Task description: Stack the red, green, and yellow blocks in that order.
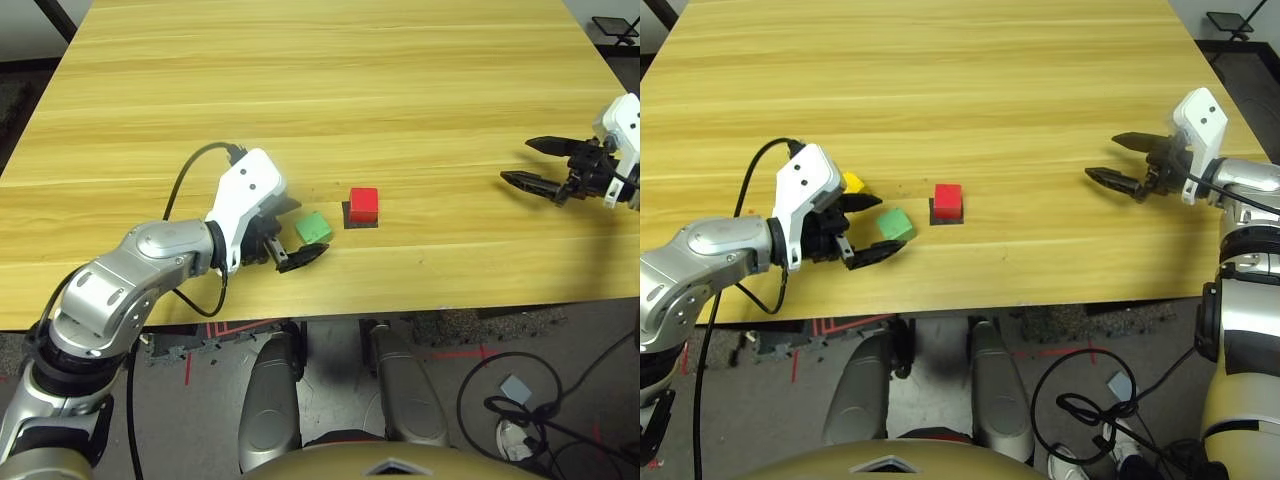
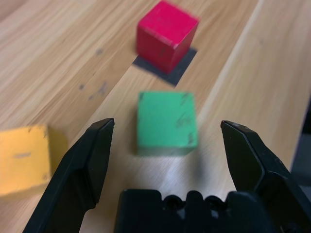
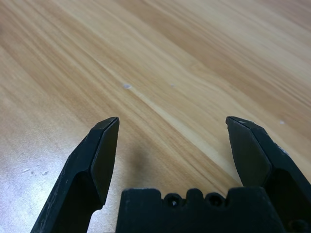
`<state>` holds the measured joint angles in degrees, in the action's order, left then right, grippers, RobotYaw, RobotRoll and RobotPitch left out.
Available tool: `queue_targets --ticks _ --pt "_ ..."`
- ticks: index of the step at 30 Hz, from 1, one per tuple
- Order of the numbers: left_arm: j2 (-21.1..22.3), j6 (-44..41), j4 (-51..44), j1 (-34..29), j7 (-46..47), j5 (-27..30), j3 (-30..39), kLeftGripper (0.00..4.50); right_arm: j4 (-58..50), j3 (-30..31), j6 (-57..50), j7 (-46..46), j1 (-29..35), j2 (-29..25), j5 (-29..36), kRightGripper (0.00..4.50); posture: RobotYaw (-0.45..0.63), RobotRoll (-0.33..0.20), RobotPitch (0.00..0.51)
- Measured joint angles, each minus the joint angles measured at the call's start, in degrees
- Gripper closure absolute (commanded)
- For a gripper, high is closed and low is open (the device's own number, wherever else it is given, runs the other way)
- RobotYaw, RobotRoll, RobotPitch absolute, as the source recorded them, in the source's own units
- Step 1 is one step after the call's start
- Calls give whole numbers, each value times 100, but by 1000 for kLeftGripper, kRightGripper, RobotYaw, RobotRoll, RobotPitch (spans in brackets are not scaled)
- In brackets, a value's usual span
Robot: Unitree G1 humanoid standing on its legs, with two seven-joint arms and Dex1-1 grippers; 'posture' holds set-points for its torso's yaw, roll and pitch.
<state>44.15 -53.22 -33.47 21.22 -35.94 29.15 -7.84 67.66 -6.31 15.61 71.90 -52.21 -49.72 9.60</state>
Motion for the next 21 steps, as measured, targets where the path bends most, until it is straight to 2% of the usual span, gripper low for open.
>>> queue_targets --ticks 7,16,19,21 --pt "-183 171 224 -12 -21 -212 -112 0 -294 -209 -93 553 -140 402 305 49 166 -22 283" --pt "-456 210 375 110 -22 -373 -242 0 -567 -291 -299 895 45 462 449 49 154 -21 277" --pt "-527 210 403 112 -21 -421 -271 522 -736 -290 -380 1213 107 511 490 0 151 -20 277" --pt "-623 209 403 126 -21 -422 -342 1248 -1016 -243 -428 1564 249 599 576 0 146 -19 278"
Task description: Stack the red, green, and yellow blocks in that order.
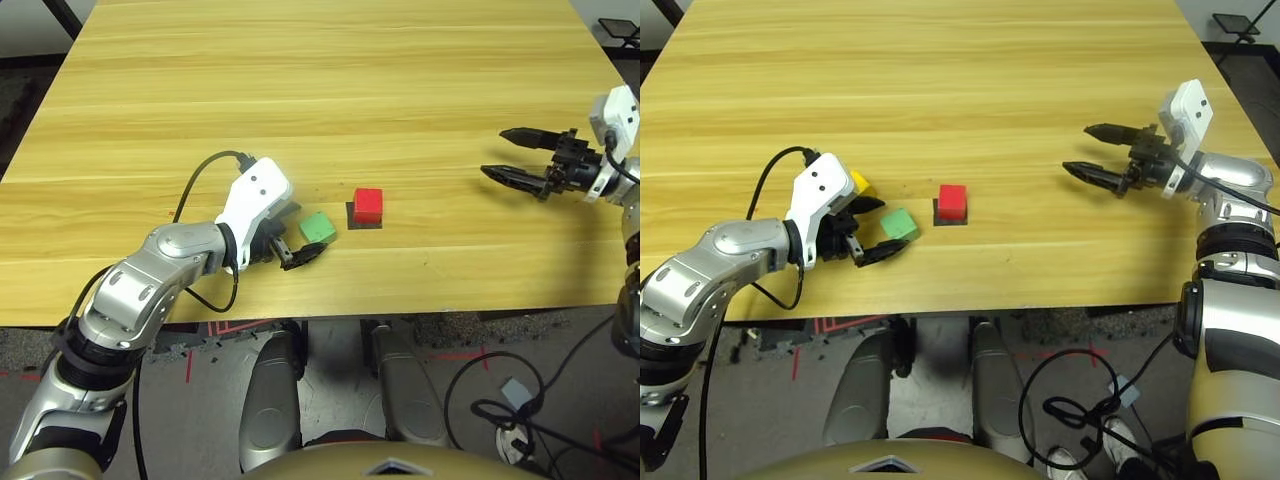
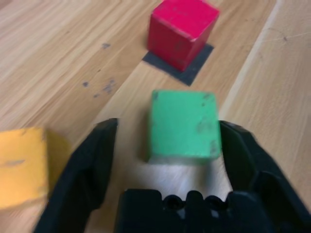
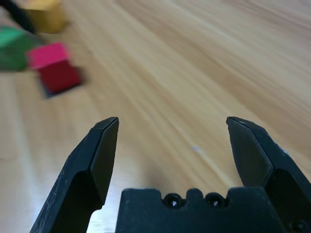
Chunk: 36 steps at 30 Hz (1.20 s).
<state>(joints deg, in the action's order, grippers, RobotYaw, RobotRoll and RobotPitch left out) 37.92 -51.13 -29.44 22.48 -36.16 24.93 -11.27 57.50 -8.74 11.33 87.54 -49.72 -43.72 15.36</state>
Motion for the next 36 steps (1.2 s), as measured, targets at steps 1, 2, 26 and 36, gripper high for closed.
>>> queue_targets --ticks 1,2,26,36 --pt "-30 0 0 3 0 0 -11 1634 -177 111 2 147 123 11 54 0 144 -20 278" --pt "-35 -1 0 2 0 -1 -13 1955 -447 279 10 263 311 11 183 0 144 -20 278" --pt "220 873 1650 2478 -2391 177 -106 2443 -1285 2041 333 454 278 49 1931 0 119 -11 269" --pt "-515 1673 2671 2752 -2960 -361 -836 2443 -1918 2334 93 456 452 46 2249 0 67 -10 271"
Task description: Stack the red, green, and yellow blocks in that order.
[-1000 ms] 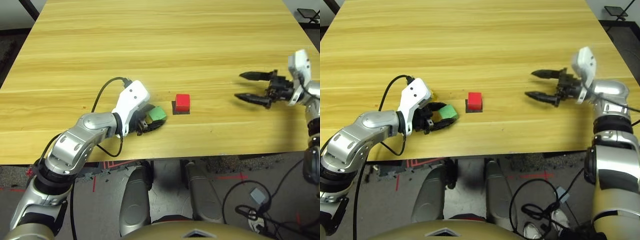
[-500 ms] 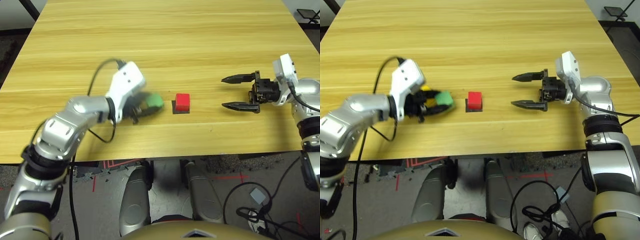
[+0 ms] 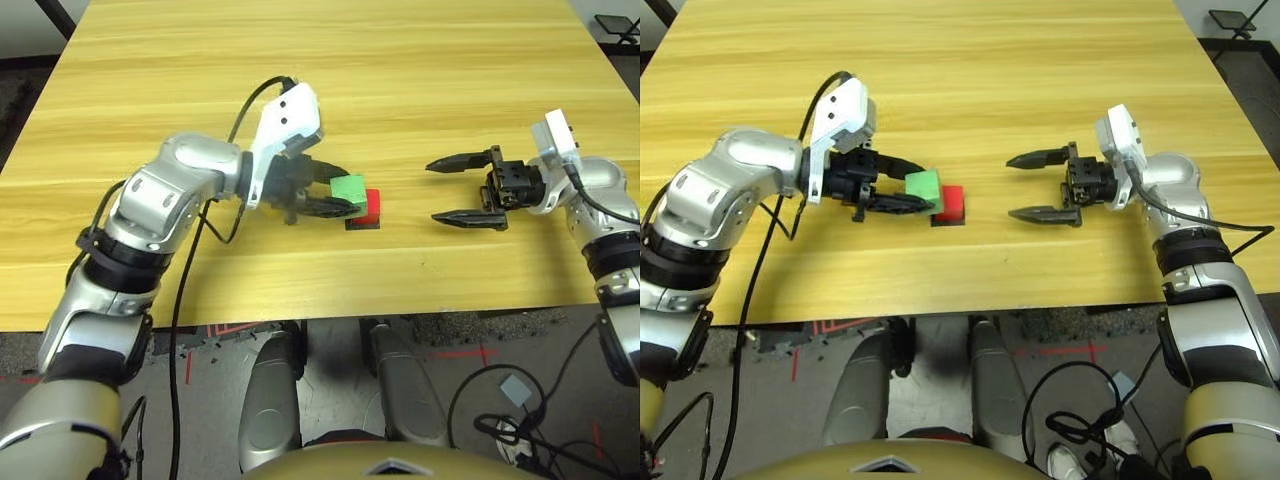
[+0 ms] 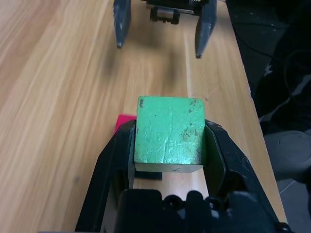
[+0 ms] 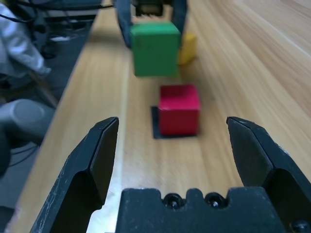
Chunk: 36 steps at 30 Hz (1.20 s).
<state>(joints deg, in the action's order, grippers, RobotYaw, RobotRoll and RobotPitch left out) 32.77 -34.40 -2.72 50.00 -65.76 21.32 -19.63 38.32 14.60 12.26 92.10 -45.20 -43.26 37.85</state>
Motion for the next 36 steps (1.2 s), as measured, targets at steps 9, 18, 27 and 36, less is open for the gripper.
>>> queue_targets --ticks 9,18,27,36 --pt "-283 627 772 488 -274 -597 -75 2443 -238 -60 -212 0 76 52 58 0 49 -4 268" --pt "-466 691 887 487 -459 -796 -175 2443 -244 -219 -247 0 176 124 49 0 32 -3 270" --pt "-647 702 934 487 -515 -961 -193 2443 -245 -396 -310 0 188 187 -31 0 18 2 279" --pt "-667 829 1126 488 -578 -1113 -195 2443 -400 -609 -407 0 256 261 -119 0 17 5 283"
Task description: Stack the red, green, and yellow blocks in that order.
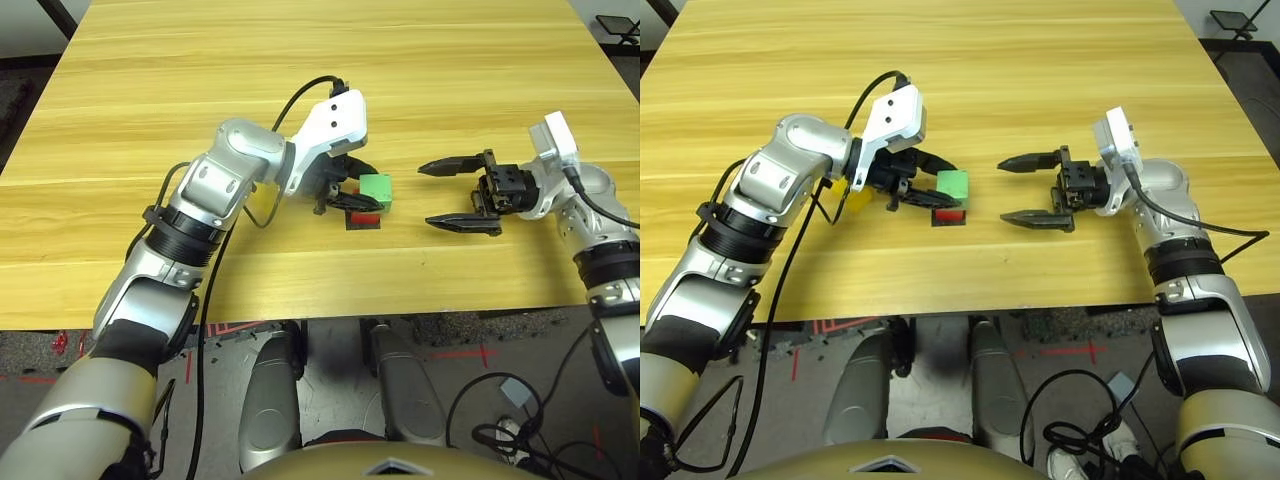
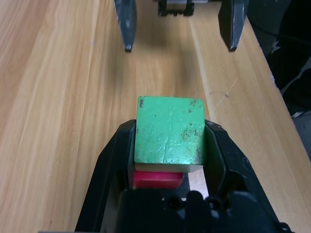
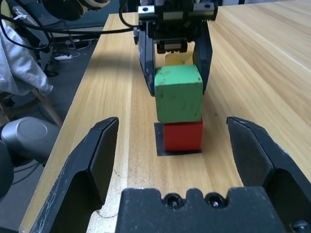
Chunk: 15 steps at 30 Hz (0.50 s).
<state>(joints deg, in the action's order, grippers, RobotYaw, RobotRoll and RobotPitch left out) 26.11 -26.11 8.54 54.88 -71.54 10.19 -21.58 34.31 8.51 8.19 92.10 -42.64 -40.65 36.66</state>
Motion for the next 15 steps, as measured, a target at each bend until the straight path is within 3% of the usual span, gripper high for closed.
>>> queue_targets --ticks 6,13,15 --pt "0 31 57 0 -54 -98 0 2443 -34 -77 -35 0 6 106 -50 0 20 4 285" --pt "-18 -56 37 -1 -51 -80 29 51 -34 -120 -50 0 5 106 -114 0 30 1 281" --pt "-45 -254 -25 0 3 -9 111 16 -34 -124 -55 0 5 106 -115 0 34 2 278"
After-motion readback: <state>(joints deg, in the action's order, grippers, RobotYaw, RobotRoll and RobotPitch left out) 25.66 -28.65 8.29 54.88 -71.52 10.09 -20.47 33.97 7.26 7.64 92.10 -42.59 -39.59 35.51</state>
